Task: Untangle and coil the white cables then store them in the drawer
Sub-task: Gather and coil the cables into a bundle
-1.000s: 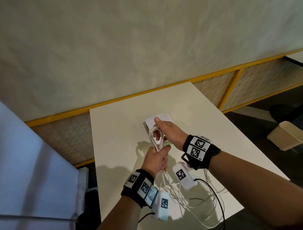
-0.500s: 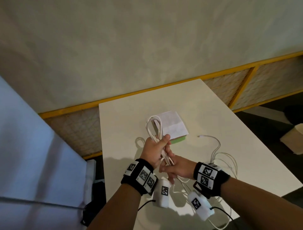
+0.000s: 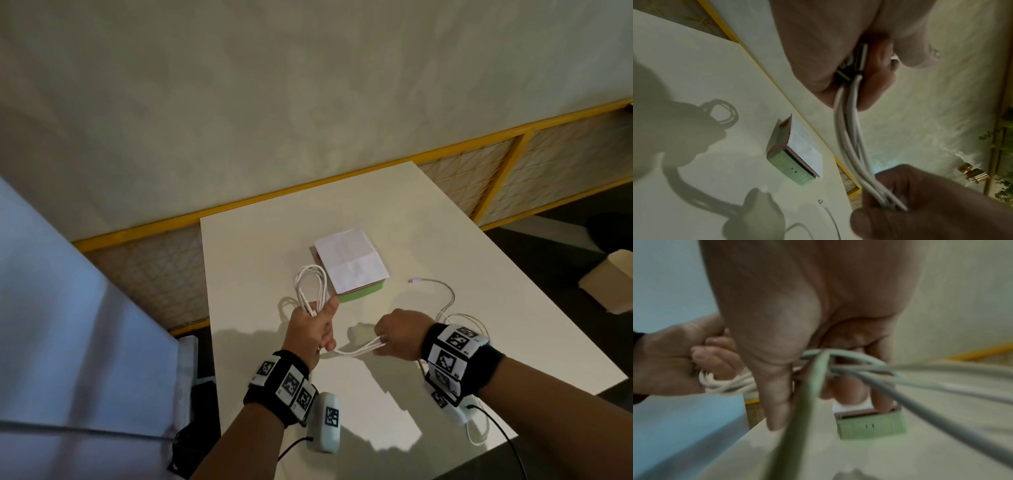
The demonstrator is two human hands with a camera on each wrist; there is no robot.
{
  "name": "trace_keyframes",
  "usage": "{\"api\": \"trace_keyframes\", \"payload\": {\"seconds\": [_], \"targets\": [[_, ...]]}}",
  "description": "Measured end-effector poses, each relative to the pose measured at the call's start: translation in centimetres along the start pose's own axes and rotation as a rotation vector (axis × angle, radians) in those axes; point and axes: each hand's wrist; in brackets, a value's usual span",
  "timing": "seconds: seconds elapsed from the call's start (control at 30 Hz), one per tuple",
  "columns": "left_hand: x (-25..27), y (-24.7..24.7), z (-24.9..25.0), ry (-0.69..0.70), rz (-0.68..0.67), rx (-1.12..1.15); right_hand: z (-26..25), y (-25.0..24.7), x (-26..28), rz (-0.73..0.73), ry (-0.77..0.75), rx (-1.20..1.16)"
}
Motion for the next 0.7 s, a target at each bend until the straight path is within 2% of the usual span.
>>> {"api": "trace_keyframes", "payload": {"seconds": [0.13, 0.27, 0.33, 0.47, 0.63, 0.7], "targets": [[0.0, -0.1, -0.3, -0.035, 0.048, -0.010, 0.7, -1.6, 0.2, 0.067, 0.088, 0.079], [0.1, -0.3, -0.6, -0.040, -0.009, -0.008, 0.4, -2.9, 0.6, 0.206, 0.130, -0.108], [0.2, -0.4, -0.9, -0.053, -0.041, -0.018, -0.1, -3.7, 0.8, 0.303, 0.125, -0.197], [0.4, 0.0, -1.4, -0.069, -0.043, 0.004, -1.3, -5.5, 0.8, 0.438, 0.051, -0.224], [0.2, 0.8, -0.6, -0.081, -0.016, -0.016, -2.2, -6.5, 1.0, 0.448, 0.142, -0.225], [0.3, 1.2, -0.5, -0.066, -0.035, -0.068, -2.5, -7.0, 0.9, 0.454, 0.129, -0.244]]}}
Point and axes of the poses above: each hand's wrist, its own x-axis away from the middle knuckle, its own y-axis out of the palm, z = x × y, and after that the axes turned 15 degrees about x, right-handed
